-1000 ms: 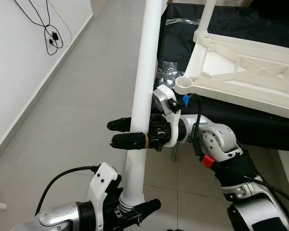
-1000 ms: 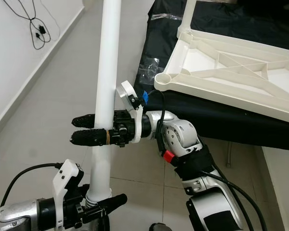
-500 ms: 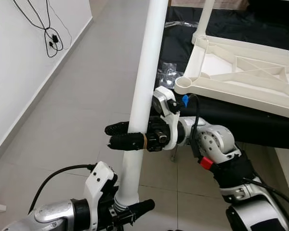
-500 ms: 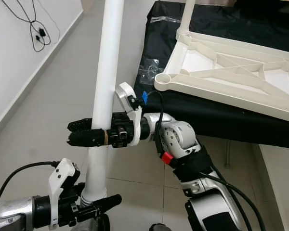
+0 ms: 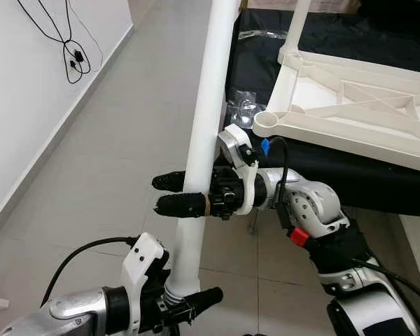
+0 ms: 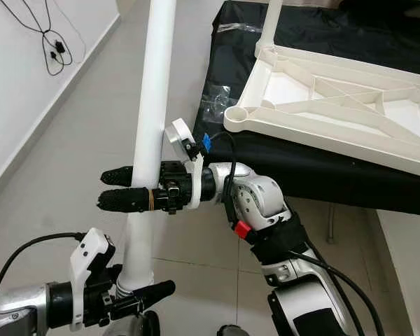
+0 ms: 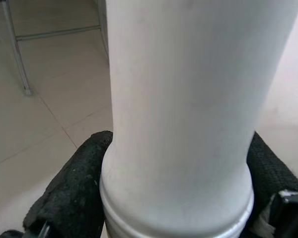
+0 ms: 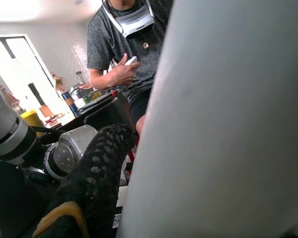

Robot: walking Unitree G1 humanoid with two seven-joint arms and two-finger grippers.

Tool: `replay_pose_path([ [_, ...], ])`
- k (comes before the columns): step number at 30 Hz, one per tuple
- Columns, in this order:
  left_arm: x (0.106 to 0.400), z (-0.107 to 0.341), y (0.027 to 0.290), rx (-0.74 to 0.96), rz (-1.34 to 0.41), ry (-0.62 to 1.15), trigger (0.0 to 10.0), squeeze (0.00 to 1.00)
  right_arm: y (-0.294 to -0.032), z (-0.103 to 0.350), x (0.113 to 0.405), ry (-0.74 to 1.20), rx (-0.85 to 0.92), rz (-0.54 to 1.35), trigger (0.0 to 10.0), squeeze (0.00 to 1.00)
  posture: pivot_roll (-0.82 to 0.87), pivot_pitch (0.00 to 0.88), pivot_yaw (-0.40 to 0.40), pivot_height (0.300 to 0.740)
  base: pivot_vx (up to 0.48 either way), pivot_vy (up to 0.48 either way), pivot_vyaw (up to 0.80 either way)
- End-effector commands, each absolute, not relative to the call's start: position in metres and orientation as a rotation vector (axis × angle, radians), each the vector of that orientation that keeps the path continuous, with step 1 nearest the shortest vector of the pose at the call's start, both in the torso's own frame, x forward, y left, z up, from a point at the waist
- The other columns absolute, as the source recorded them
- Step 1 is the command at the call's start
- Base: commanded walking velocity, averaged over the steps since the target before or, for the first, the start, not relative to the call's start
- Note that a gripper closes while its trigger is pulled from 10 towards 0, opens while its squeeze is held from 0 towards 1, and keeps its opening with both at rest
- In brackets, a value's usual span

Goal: Building children table

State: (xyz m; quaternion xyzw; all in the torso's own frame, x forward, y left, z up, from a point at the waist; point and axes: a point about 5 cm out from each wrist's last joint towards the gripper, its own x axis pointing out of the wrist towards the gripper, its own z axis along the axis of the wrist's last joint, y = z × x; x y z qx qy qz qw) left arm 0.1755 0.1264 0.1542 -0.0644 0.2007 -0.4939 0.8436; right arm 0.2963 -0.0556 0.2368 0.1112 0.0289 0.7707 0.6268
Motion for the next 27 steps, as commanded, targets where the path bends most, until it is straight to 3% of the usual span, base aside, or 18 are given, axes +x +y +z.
replay_pose_path([
  [1,0.174,0.152,0.129,-0.128,-1.053,0.436,10.0,0.00,-0.055,0.240,0.292,0.052,0.246,1.794,10.0,0.00,0.12,0.206,-0.033,0.740,0.000,0.000,0.00],
  [23,0.175,0.149,0.128,-0.107,-1.070,0.441,10.0,0.00,-0.039,0.233,0.278,0.105,0.325,1.819,10.0,0.00,0.12,0.206,-0.034,0.740,0.000,0.000,0.00],
  [24,0.175,0.149,0.128,-0.107,-1.071,0.440,10.0,0.00,-0.038,0.233,0.277,0.106,0.330,1.821,4.9,0.00,0.11,0.207,-0.034,0.740,0.000,0.000,0.00],
  [26,0.175,0.149,0.128,-0.107,-1.072,0.439,10.0,0.00,-0.038,0.233,0.277,0.108,0.334,1.823,4.9,0.00,0.11,0.207,-0.034,0.740,0.000,0.000,0.00],
  [27,0.175,0.149,0.128,-0.106,-1.072,0.440,10.0,0.00,-0.037,0.233,0.276,0.111,0.340,1.824,0.0,0.00,0.11,0.208,-0.034,0.740,0.000,0.000,0.00],
])
